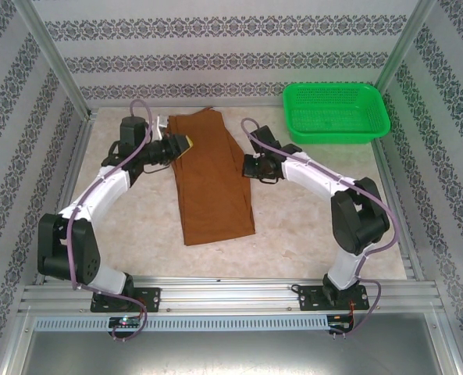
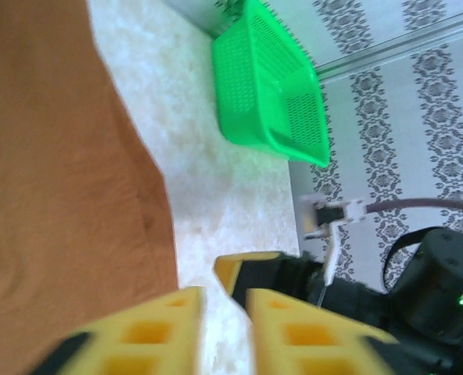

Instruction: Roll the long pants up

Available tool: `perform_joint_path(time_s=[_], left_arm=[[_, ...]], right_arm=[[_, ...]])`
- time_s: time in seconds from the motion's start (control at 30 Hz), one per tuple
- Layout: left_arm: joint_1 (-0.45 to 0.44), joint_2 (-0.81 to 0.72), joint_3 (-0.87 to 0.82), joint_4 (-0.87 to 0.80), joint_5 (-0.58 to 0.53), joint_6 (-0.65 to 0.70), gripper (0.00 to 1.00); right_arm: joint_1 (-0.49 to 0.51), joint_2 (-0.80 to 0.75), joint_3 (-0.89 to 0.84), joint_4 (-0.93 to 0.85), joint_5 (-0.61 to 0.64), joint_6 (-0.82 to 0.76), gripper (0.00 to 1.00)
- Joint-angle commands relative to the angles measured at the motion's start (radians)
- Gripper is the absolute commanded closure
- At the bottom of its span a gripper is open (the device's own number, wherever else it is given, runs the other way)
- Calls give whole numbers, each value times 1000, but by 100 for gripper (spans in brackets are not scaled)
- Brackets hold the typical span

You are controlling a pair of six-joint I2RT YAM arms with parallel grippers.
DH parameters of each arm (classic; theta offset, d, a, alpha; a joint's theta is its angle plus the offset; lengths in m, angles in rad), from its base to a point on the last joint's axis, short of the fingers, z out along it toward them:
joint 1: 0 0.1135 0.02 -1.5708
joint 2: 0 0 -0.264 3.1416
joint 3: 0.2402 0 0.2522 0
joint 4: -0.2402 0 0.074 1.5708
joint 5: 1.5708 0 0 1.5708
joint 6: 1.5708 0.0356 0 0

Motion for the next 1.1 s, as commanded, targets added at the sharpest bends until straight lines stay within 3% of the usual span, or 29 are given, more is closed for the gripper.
perform_joint_path(time_s=[0.0, 0.03, 0.07, 0.1, 0.13, 0.17, 0.2, 0.23, 0.27, 0.3, 0.47, 0.7, 0.9, 0.93, 1.07], left_arm=[[-4, -43, -6, -107, -69, 107, 0], [-5, -32, 0, -131, -82, 134, 0], [-4, 3, 19, -159, -62, 163, 0], [-5, 43, 41, -199, -63, 180, 0], [-13, 69, 44, -195, -71, 190, 5], [-28, 92, 51, -203, -86, 224, 29], [-43, 123, 76, -255, -159, 260, 65], [-54, 154, 100, -298, -216, 289, 100], [-63, 194, 130, -336, -275, 319, 100], [-69, 229, 149, -355, -317, 335, 100], [-98, 380, 201, -354, -416, 368, 100], [-112, 591, 343, -540, -587, 351, 100], [-111, 696, 398, -594, -576, 344, 100], [-111, 683, 386, -574, -570, 345, 97], [-113, 555, 311, -512, -610, 359, 64]], right_arm=[[8, 16, 30, 50, 33, -75, 100], [1, 31, 57, 30, 25, -80, 98], [-9, 56, 89, -11, 29, -72, 58], [-19, 73, 100, -16, 9, -75, 7], [-25, 85, 106, -7, -16, -87, 2], [-28, 102, 116, -11, -17, -89, 2], [-33, 118, 131, -22, -24, -92, 2], [-38, 134, 149, -33, -34, -89, 22], [-44, 156, 165, -50, -28, -74, 74], [-51, 181, 193, -72, -29, -60, 100], [-69, 253, 230, -31, -149, -29, 100], [-71, 347, 277, -11, -214, -4, 100], [-90, 452, 352, -112, -198, 7, 100], [-92, 448, 344, -115, -182, 6, 100], [-98, 377, 296, -139, -84, 0, 100]])
